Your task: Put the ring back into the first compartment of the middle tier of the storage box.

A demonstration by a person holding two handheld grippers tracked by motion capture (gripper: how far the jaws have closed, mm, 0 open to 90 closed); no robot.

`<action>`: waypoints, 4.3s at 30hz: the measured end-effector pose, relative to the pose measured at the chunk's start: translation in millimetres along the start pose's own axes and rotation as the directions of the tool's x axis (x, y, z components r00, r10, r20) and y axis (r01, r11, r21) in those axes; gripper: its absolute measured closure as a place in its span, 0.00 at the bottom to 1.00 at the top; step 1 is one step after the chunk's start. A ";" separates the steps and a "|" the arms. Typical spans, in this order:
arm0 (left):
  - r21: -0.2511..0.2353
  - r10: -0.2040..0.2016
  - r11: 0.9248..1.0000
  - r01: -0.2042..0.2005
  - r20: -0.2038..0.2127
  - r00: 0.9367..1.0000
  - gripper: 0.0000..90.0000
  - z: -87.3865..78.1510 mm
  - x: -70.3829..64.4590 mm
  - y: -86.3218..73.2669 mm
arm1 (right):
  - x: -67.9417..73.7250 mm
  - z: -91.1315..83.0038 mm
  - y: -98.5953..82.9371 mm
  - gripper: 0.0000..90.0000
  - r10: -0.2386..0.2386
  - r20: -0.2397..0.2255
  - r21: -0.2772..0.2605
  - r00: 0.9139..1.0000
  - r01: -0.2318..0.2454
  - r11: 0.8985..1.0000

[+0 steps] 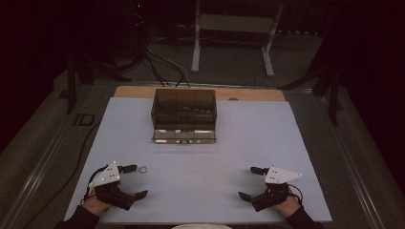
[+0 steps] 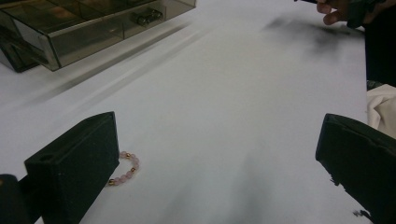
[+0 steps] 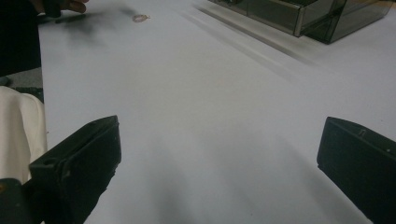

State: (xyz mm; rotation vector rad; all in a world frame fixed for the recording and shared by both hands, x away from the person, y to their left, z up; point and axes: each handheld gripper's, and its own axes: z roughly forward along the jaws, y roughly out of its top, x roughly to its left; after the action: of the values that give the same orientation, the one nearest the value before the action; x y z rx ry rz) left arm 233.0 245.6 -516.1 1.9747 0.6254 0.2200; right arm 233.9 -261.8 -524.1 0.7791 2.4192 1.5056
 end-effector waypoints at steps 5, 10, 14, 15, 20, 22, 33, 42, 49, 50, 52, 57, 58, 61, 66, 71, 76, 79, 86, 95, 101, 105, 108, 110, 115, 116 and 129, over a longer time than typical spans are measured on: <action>0.001 0.007 1.000 -0.007 0.004 1.000 0.01 0.3 -1.1 0.8 | 0.2 -1.6 -0.2 0.00 0.000 0.010 -0.011 1.000 0.000 1.000; 0.002 0.012 1.000 -0.012 0.016 1.000 0.01 0.3 -1.4 0.0 | 1.5 -1.4 0.6 0.00 -0.008 0.013 -0.015 1.000 0.008 1.000; 0.001 0.008 1.000 -0.008 0.026 1.000 0.01 0.8 -0.6 -0.2 | 1.8 -0.5 0.0 0.00 -0.008 0.013 -0.005 1.000 0.008 1.000; 0.004 0.010 1.000 -0.010 0.028 1.000 0.01 0.9 -1.0 -0.3 | 2.3 -1.0 0.3 0.00 -0.007 0.013 -0.009 1.000 0.007 1.000; 0.014 0.022 1.000 -0.022 0.038 0.999 0.01 0.4 -4.4 -0.2 | 3.1 -1.2 2.2 0.00 -0.009 0.012 -0.017 1.000 0.010 1.000; 0.021 0.031 0.999 -0.032 0.045 0.999 0.01 -0.1 -6.4 0.3 | 3.0 0.1 3.2 0.00 -0.015 0.011 -0.015 1.000 0.015 1.000; 0.014 0.084 0.996 -0.086 0.102 0.991 0.01 1.8 -18.1 19.8 | 3.1 -2.3 2.6 0.00 -0.008 0.013 -0.021 1.000 0.008 1.000; -0.016 0.098 0.995 -0.097 0.100 0.990 0.01 -2.5 -19.3 33.2 | 3.5 -1.9 2.9 0.00 -0.007 0.012 -0.022 1.000 0.007 1.000; -0.048 0.100 0.994 -0.096 0.085 0.991 0.01 -9.2 -14.7 41.9 | 3.8 -2.1 2.8 0.00 -0.006 0.012 -0.022 1.000 0.006 1.000; -0.051 0.100 0.994 -0.096 0.083 0.992 0.01 -9.7 -14.2 42.7 | 3.8 -2.1 2.8 0.00 -0.006 0.012 -0.022 1.000 0.006 1.000; -0.055 0.102 0.994 -0.098 0.078 0.992 0.01 -11.0 -13.0 44.9 | 3.8 -2.2 2.8 0.00 -0.006 0.011 -0.023 1.000 0.006 1.000; -0.064 0.103 0.993 -0.099 0.065 0.993 0.01 -14.1 -8.8 50.0 | 3.8 -2.4 2.8 0.00 -0.005 0.011 -0.024 1.000 0.005 1.000; -0.068 0.100 0.993 -0.096 0.062 0.993 0.01 -14.7 -7.5 50.8 | 3.8 -2.4 2.7 0.00 -0.005 0.012 -0.025 1.000 0.006 1.000; -0.070 0.096 0.993 -0.093 0.052 0.994 0.01 -15.9 -4.4 52.7 | 3.7 -2.6 2.7 0.00 -0.005 0.012 -0.026 1.000 0.005 1.000; -0.083 0.089 0.993 -0.086 0.035 0.995 0.01 -18.2 1.7 56.6 | 3.6 -2.5 2.7 0.00 -0.004 0.011 -0.026 1.000 0.004 1.000; -0.087 0.082 0.993 -0.080 0.013 0.997 0.01 -19.8 7.2 59.2 | 3.5 -2.5 2.5 0.00 -0.002 0.012 -0.026 1.000 0.003 1.000; -0.093 0.070 0.993 -0.070 -0.004 0.998 0.01 -20.9 12.9 61.7 | 3.5 -2.4 2.5 0.00 -0.003 0.011 -0.025 1.000 0.003 1.000; -0.093 0.066 0.993 -0.067 -0.016 0.998 0.01 -21.8 16.3 62.5 | 3.5 -2.5 2.5 0.00 -0.002 0.012 -0.026 1.000 0.002 1.000; -0.092 0.049 0.994 -0.053 -0.043 0.998 0.01 -23.0 24.1 63.3 | 3.5 -2.3 2.4 0.00 -0.003 0.010 -0.024 1.000 0.003 1.000; -0.087 0.025 0.996 -0.031 -0.074 0.997 0.01 -22.4 34.9 62.2 | 3.5 -2.2 2.3 0.00 -0.002 0.009 -0.024 1.000 0.002 1.000; -0.082 0.011 0.996 -0.020 -0.105 0.994 0.01 -20.5 42.6 61.0 | 3.6 -1.9 2.3 0.00 -0.002 0.009 -0.022 1.000 0.003 1.000; -0.070 -0.008 0.998 -0.001 -0.127 0.992 0.01 -17.7 48.8 58.3 | 3.7 -1.7 2.3 0.00 -0.002 0.011 -0.020 1.000 0.002 1.000; -0.065 -0.024 0.998 0.014 -0.146 0.989 0.01 -16.6 53.0 56.0 | 3.6 -1.8 2.2 0.00 -0.003 0.011 -0.020 1.000 0.003 1.000; -0.059 -0.032 0.998 0.023 -0.156 0.987 0.01 -15.9 55.1 53.9 | 3.5 -1.8 2.1 0.00 -0.003 0.010 -0.019 1.000 0.003 1.000; -0.029 -0.046 0.999 0.041 -0.179 0.983 0.01 -11.8 58.2 47.8 | 3.7 -2.0 2.2 0.00 -0.005 0.011 -0.019 1.000 0.005 1.000; -0.024 -0.050 0.999 0.046 -0.181 0.982 0.01 -10.6 58.5 46.9 | 3.7 -2.0 2.1 0.00 -0.004 0.011 -0.019 1.000 0.005 1.000; 0.089 -0.048 0.994 0.066 -0.198 0.979 0.03 5.6 57.2 34.0 | 3.6 -2.2 2.0 0.00 -0.004 0.013 -0.018 1.000 0.004 1.000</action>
State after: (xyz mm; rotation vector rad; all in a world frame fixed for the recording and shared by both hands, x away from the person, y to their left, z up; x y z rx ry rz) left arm 295.2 258.7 -495.4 2.0381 0.8319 0.3583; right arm 230.6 -261.0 -520.8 0.7776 2.3930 1.5146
